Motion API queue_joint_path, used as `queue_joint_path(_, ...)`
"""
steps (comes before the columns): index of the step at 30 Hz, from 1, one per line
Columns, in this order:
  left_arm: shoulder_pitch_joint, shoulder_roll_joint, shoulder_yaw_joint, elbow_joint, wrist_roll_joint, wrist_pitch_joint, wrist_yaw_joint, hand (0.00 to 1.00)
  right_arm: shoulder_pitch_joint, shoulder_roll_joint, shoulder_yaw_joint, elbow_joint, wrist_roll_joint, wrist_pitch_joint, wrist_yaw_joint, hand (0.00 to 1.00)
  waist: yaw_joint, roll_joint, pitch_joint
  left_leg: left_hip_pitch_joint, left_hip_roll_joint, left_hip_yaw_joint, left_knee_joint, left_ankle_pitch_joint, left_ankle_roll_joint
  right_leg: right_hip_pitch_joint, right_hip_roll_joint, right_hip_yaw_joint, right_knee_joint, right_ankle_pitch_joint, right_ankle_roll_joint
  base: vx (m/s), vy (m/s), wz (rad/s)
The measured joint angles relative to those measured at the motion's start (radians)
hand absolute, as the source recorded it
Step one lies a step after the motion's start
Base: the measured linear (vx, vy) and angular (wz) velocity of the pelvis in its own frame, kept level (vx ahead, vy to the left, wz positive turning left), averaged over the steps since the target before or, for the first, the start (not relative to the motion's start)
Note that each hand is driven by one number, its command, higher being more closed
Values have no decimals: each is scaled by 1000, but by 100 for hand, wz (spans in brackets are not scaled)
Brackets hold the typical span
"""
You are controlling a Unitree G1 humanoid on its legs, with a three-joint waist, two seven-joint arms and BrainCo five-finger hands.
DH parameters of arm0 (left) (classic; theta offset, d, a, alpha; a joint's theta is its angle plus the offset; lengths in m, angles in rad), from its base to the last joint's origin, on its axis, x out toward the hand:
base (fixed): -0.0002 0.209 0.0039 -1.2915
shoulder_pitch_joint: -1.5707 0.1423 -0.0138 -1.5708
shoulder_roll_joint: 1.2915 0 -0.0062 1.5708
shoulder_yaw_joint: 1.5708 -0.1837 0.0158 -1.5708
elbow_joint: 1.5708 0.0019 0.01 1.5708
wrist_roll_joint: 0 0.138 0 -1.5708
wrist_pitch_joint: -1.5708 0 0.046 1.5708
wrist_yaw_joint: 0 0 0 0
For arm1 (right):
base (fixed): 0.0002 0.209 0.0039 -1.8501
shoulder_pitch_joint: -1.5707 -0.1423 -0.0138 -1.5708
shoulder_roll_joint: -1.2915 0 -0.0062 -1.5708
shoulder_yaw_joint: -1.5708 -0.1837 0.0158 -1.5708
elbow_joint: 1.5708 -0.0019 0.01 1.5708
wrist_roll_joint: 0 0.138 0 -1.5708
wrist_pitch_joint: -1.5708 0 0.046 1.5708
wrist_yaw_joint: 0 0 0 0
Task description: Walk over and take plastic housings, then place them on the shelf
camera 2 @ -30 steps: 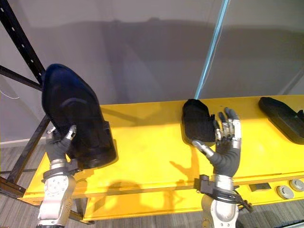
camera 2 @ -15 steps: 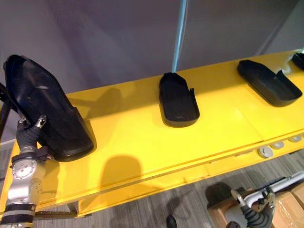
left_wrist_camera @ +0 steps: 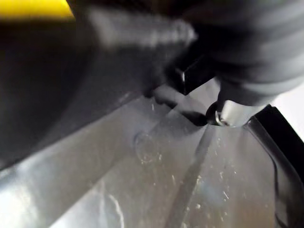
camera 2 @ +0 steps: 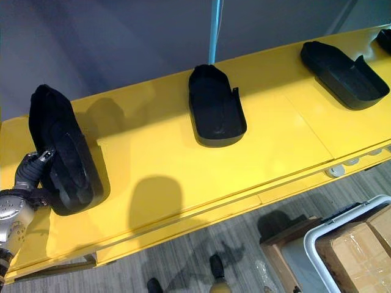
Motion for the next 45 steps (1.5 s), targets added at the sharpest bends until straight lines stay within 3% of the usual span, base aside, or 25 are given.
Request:
queue_joint_path(5,-83,56,-68,60,48,7,2,0,-7,-18,56,85,6,3,26,0,3,-2,13,-24,9,-4,17,-1,-2,-26,6,-1,29,-8,-3,-64,-3,1)
queue_joint_path(13,-209,76,-95,160,72,16,20,0,-15,-18,103,154,22,4,42,0,2,-11,31,-34,10,-5,19,2,-1,-44,8,-1,45,-12,-6,-16,4,0)
queue_joint_path(22,-261,77,-106,176,-112,22,64,0,-48,-19,101,196,22,24,41,0,-5,-25,39,-29,9,-13,19,3,0,-44,7,-3,60,-21,-6,-10,4,1)
queue_joint_path(28,-259,59,-48,-46,-178,11,136,0,-47,-18,91,208,22,32,41,0,4,-24,36,25,0,-44,-4,10,5,17,-1,-35,60,-41,-5,-12,16,15)
queue_joint_path(32,-201,-44,142,-194,-51,-18,192,0,-45,-16,58,252,18,33,45,0,5,-13,-18,44,-8,-72,-24,11,5,48,-11,-65,60,-60,-1,28,25,24)
queue_joint_path(34,-75,-173,255,-332,163,-26,266,0,-44,-14,21,288,13,33,65,0,10,0,-47,75,-12,-95,-36,12,5,89,-16,-88,58,-75,-3,83,34,30)
queue_joint_path(35,-35,-203,272,-361,213,-25,278,0,-43,-14,13,297,13,33,67,0,11,3,-59,77,-12,-103,-38,12,5,95,-16,-91,57,-79,-2,64,24,27)
queue_joint_path(37,114,-335,301,-456,358,-25,305,0,-43,-13,-24,326,0,33,81,0,30,13,-101,83,-12,-121,-43,12,5,117,-17,-111,45,-82,-3,57,15,26)
queue_joint_path(41,323,-520,294,-528,461,-24,314,0,-44,-14,-44,350,-5,33,96,0,54,15,-142,105,-14,-144,-61,17,2,155,-19,-132,26,-84,-3,7,14,20)
queue_joint_path(45,417,-559,287,-528,468,-25,284,0,-43,-16,-44,350,-20,33,105,0,54,16,-164,107,-19,-162,-81,33,1,161,-24,-146,23,-84,-4,-57,12,14)
